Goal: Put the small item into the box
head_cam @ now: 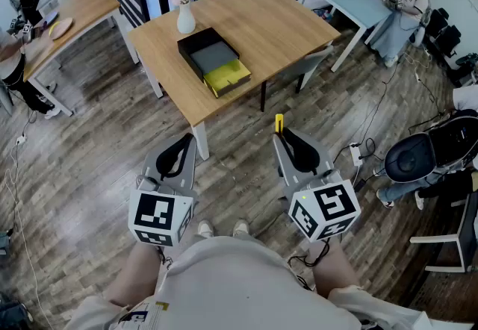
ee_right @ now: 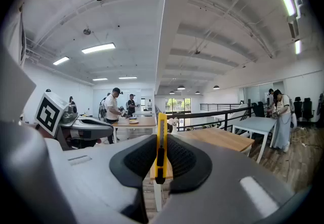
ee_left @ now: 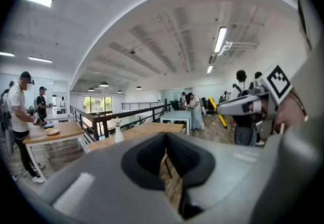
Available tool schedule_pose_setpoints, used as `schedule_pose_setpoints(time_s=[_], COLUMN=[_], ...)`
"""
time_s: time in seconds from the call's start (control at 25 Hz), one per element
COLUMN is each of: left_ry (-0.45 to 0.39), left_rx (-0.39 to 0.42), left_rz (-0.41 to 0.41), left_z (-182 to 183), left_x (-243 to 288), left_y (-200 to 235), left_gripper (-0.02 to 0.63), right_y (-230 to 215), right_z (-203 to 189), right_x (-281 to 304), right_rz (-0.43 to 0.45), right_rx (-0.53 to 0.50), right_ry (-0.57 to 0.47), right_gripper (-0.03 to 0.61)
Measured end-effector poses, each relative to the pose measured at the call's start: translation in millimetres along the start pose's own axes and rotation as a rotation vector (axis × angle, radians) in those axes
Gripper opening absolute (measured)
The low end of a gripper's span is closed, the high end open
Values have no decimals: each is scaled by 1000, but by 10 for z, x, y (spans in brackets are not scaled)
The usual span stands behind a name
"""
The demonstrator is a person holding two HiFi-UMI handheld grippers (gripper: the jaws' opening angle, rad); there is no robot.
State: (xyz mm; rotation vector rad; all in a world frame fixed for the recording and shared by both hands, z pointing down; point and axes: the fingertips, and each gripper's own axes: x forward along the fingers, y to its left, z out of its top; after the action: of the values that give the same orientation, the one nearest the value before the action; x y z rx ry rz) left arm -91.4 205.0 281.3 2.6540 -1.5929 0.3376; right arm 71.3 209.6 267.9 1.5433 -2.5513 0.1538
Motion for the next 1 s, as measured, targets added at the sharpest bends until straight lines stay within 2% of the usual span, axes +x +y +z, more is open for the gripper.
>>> schedule_pose_setpoints(time_s=[0.44, 1.0], left_ry=[12, 33], left_rx=[-13, -26], left_rz=[-10, -21], left_z=[14, 11], left_x=[18, 224], left_y=[-77, -359], left_gripper=[2, 3], right_y=[-32, -360], right_z=[3, -65], right_x=[-70, -143], right_rz=[7, 15], right_rx=[20, 45], right_ry=[-11, -8], right_gripper=[63, 63])
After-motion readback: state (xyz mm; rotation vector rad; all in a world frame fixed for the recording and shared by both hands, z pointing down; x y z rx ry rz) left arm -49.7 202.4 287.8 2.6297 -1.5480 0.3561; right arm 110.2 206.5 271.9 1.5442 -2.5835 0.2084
